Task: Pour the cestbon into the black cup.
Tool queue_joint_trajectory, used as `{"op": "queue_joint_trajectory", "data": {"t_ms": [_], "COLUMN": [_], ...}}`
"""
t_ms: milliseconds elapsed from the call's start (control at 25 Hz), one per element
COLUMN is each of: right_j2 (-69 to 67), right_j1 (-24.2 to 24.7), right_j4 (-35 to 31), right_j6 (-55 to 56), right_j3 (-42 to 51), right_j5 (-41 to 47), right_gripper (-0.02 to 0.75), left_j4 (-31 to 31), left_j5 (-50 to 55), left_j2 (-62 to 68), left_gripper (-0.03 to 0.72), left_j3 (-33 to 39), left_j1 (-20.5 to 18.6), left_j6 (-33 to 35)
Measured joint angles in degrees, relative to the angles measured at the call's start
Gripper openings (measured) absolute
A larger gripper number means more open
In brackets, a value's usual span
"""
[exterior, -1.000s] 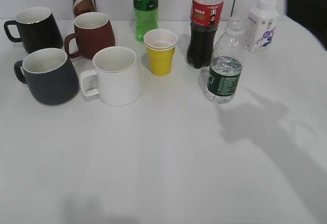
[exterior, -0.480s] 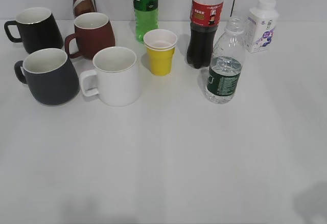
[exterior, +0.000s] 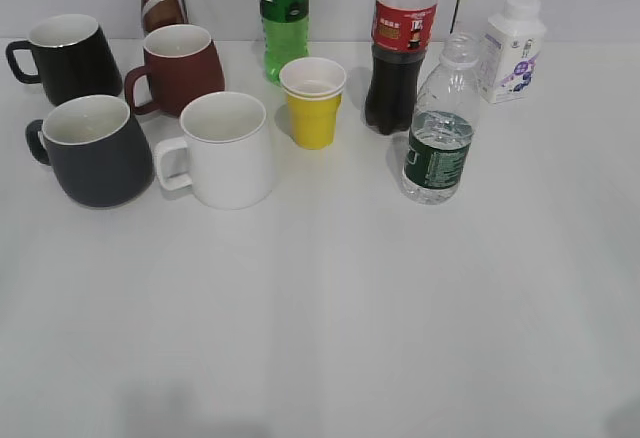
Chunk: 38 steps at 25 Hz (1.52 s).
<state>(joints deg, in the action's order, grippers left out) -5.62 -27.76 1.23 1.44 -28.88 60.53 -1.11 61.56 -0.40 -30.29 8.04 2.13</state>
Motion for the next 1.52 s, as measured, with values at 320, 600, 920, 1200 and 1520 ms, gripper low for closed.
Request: {"op": "queue_joint_trajectory", "data": {"t_ms": [320, 600, 920, 1200, 1520], "right_j2": [0.0, 0.0, 5.34, 6.1, 6.1], "right_j1": [0.0, 5.13, 21.75, 22.42, 22.42], "right_j4": [0.05, -0.18, -0.23, -1.23, -1.23], "right_j6": [0.0, 0.0, 0.0, 0.06, 0.11], "right_j3": [0.0, 0.0, 0.0, -0.05, -0.05], "right_j5": [-0.73, -0.9, -0.96, -1.02, -1.02], "right_gripper": [0.585, 0.585, 0.585, 0.583, 0.576], "left_j4": [-0.15, -0.25, -0.25, -0.25, -0.25], "left_j5": [-0.33, -0.33, -0.37, -0.57, -0.57], "left_j2": [0.0, 0.0, 0.0, 0.0, 0.0], "left_gripper": [0.592, 0.568, 0.528, 0.503, 0.499], "left_j3": [0.11, 0.11, 0.11, 0.23, 0.23], "left_j1": [0.0, -1.92, -7.17, -7.24, -7.24], "left_j6": [-0.04, -0.04, -0.04, -0.04, -0.04]}}
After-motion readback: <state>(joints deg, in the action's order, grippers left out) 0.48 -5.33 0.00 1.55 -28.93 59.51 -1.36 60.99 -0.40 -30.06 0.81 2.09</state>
